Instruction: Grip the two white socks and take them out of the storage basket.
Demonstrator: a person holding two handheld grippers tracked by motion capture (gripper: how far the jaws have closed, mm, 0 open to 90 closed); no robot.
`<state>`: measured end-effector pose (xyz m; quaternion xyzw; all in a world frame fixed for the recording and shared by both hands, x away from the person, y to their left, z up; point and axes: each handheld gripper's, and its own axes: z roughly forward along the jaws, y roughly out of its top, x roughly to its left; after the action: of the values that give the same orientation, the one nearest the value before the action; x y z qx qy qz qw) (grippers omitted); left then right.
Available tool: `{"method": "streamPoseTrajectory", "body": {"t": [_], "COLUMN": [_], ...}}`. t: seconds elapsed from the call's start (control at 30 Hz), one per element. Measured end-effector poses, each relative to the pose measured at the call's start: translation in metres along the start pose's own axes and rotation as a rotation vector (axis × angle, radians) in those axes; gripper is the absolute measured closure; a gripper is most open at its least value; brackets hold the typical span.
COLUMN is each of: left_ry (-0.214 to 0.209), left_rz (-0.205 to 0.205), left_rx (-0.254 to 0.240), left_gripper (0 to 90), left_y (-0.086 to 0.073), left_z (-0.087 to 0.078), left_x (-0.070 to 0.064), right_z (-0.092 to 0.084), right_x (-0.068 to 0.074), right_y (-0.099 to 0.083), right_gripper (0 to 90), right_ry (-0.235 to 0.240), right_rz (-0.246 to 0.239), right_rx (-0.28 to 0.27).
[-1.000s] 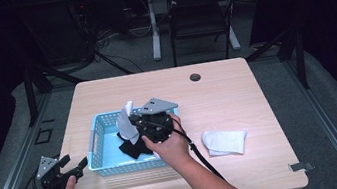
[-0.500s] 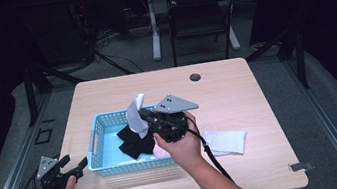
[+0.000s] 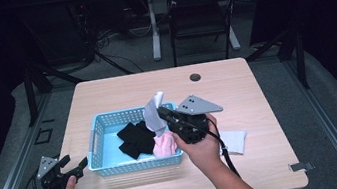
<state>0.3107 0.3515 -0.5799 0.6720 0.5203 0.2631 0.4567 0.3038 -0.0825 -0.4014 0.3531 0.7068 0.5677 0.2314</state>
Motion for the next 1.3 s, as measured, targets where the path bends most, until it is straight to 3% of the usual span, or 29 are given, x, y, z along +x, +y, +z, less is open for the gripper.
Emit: {"method": "streamPoseTrajectory", "body": {"t": [0.4, 0.63, 0.9, 1.3], "left_ry": [0.003, 0.004, 0.005, 0.006], "left_rz": [0.004, 0.005, 0.006, 0.005], "left_rx": [0.008, 0.01, 0.011, 0.005], "left_gripper": [23.1, 23.2, 23.2, 23.2], "left_y": [0.0, 0.0, 0.0, 0.0], "left_z": [0.0, 0.0, 0.0, 0.0], "left_x": [0.0, -0.001, -0.001, -0.001], "right_z": [-0.047, -0.064, -0.071, -0.065], "right_x": [-0.026, -0.039, -0.05, -0.066], "right_y": [-0.015, -0.033, -0.055, -0.095], "right_gripper": [87.9, 87.9, 87.9, 87.8], "right_ry": [-0.102, -0.164, -0.223, -0.268], "right_rz": [-0.004, 0.016, 0.016, 0.072], "right_rx": [0.008, 0.021, 0.053, 0.134]}}
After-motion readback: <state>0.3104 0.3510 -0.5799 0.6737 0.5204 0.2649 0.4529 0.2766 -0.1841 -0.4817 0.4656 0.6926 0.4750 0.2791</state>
